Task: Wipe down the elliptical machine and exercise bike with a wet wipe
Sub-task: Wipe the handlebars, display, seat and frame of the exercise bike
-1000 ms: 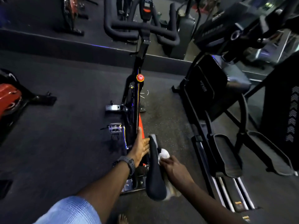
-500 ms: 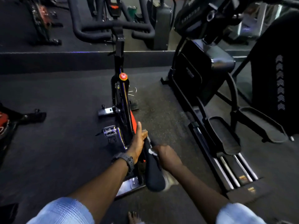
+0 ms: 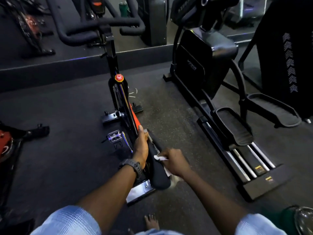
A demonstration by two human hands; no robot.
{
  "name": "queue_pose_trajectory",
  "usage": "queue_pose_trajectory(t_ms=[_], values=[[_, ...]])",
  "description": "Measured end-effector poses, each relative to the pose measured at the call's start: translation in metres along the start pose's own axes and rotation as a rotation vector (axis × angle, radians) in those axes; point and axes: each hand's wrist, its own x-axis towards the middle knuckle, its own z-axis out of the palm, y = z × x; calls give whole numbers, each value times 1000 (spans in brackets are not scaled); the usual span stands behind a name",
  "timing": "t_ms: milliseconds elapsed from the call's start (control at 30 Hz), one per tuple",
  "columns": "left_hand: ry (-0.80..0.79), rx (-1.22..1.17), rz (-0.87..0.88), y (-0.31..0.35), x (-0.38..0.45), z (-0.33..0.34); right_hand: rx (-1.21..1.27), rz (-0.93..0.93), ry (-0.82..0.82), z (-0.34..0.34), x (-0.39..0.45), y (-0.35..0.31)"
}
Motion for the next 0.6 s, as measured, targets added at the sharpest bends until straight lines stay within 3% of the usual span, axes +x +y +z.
queue_pose_trajectory(t_ms=[100, 200, 367, 600], values=[[64, -1, 48, 28, 0, -17, 261, 91, 56, -22, 22, -22], [148, -43, 110, 78, 5, -48, 362, -29, 140, -37, 67, -80], [311, -100, 360, 183, 4, -148, 523, -354, 97, -48, 123, -243], [630, -112, 663, 298, -24, -353, 691, -688, -24, -6, 153, -495]])
